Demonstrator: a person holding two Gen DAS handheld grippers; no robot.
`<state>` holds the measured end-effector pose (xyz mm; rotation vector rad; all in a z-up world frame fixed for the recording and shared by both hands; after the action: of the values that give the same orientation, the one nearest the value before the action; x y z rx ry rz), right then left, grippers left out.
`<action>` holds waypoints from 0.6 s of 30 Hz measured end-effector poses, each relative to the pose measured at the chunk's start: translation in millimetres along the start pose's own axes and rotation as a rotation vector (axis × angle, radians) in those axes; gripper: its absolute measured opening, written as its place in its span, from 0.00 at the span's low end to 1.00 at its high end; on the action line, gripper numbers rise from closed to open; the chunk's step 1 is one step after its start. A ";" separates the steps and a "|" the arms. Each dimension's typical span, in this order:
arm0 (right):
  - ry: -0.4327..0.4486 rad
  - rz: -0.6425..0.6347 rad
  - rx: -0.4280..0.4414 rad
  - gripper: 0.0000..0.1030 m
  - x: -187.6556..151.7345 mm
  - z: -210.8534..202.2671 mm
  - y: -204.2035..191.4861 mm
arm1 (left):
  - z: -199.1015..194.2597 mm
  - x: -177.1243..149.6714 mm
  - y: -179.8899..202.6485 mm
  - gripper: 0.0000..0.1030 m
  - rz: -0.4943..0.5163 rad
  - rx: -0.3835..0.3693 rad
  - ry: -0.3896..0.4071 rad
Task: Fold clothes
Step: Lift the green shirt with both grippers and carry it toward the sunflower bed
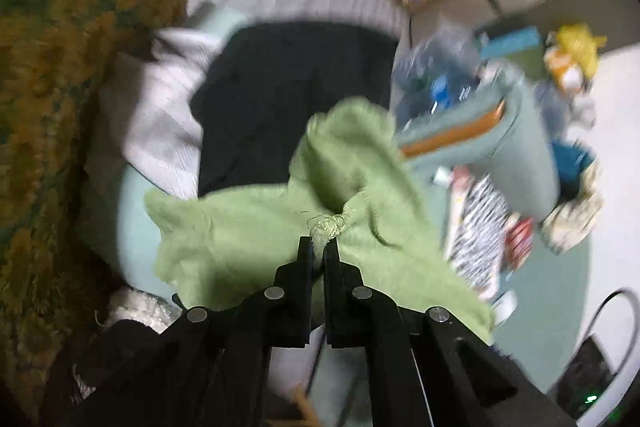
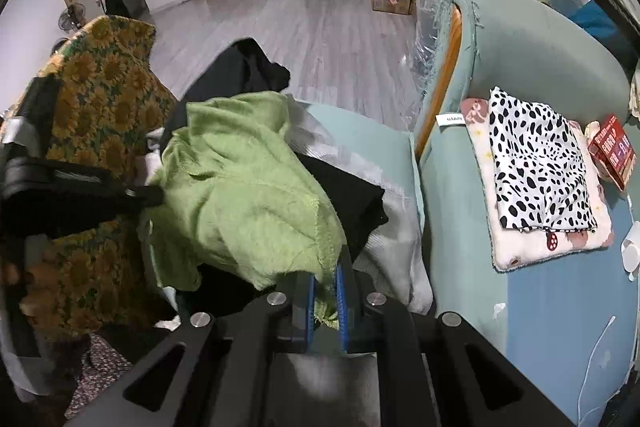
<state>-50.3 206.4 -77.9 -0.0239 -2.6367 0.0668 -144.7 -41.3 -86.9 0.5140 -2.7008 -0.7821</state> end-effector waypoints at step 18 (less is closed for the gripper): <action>0.487 -0.208 0.162 0.09 68.2 -176.5 -88.4 | -251.8 -2.5 33.4 0.04 0.051 -0.346 0.283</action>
<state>-25.2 127.8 113.9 0.2571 -2.1273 0.1793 -60.3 -128.8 136.0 0.4334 -2.2500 -1.0482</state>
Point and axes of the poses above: each gripper's, at about its wrist camera, not at the fingertips, and z roughly the way its jaws point, y to its right, x to its top, the point moved 1 cm from there along z, roughly the way its jaws point, and after that the axes turned 3 degrees about -z, right-handed, at the moved point
